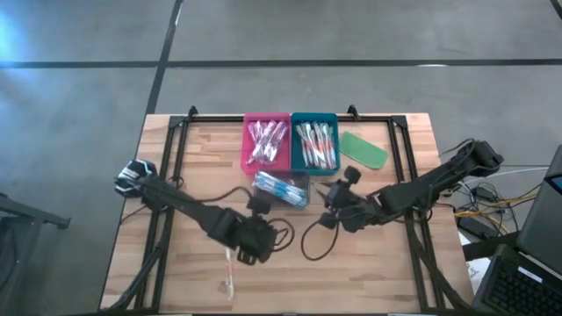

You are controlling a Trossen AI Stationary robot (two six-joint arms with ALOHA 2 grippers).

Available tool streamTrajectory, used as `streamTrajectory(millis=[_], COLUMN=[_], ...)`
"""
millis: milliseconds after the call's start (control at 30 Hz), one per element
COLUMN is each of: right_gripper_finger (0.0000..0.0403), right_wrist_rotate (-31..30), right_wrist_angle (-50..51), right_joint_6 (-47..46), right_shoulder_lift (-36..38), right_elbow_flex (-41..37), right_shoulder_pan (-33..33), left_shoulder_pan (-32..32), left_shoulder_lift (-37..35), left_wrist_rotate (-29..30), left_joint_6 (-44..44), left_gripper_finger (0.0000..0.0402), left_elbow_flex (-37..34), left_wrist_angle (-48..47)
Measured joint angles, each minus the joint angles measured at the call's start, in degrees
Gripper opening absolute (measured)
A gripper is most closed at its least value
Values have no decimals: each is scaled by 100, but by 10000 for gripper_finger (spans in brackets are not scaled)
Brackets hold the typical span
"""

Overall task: Pick & Place Toothbrushes
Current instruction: Put the blue toothbrush into the transparent gray bin

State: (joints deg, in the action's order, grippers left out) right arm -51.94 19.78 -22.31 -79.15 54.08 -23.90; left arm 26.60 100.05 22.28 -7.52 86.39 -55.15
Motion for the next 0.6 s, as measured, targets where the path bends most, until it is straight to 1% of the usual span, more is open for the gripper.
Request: streamTrajectory(millis=[100, 200, 433, 533, 600], right_gripper_finger=[95, 83, 64, 67, 74], right_wrist_rotate=[-458, -614, -578, -293, -90], right_wrist_angle=[201, 451, 922, 1026, 1079], right_joint_6=[21, 24, 1, 1, 31], right_shoulder_lift=[336, 796, 1931, 2326, 2537], right_elbow_flex=[0, 0, 0, 0, 2], right_shoulder_pan=[29, 160, 687, 1015, 1239], left_shoulder_pan=[-247, -552, -1557, -1859, -1946], left_shoulder_lift=[0, 0, 16, 107, 221], left_wrist_rotate=[51, 49, 33, 15, 7], left_joint_6=[1093, 1638, 2284, 2542, 2761], left_gripper_finger=[44, 44, 44, 44, 44], left_elbow_flex=[259, 480, 770, 871, 917], left_wrist_angle=[218, 376, 475, 526, 568])
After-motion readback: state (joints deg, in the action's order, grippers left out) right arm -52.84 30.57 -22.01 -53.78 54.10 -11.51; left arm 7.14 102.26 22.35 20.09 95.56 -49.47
